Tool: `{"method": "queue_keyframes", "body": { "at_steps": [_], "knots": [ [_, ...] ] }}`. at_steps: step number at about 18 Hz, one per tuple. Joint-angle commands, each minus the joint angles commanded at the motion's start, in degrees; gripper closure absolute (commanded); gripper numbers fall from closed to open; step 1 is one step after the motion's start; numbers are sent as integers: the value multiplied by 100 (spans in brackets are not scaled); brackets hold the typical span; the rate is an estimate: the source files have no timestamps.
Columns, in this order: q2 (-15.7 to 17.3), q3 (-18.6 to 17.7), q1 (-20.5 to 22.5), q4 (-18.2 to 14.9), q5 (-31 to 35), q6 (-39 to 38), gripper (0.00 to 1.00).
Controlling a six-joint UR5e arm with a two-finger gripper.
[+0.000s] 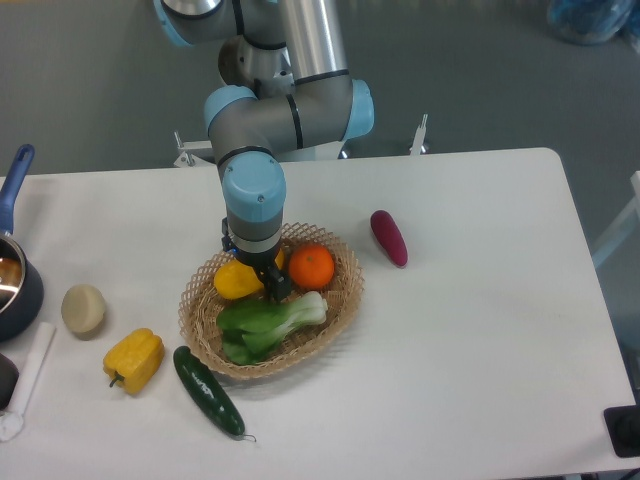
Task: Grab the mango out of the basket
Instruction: 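Close the gripper around the yellow mango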
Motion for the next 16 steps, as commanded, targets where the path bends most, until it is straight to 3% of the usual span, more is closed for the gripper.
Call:
{"method": "queue_keyframes", "body": {
  "at_steps": [2, 4, 7, 16],
  "knots": [
    [0, 17, 0, -9, 9, 0, 4],
    [0, 35, 0, -26, 9, -9, 30],
    [17, 53, 0, -26, 9, -9, 52],
    [131, 193, 53, -26, -53, 9, 57]
  ]
}}
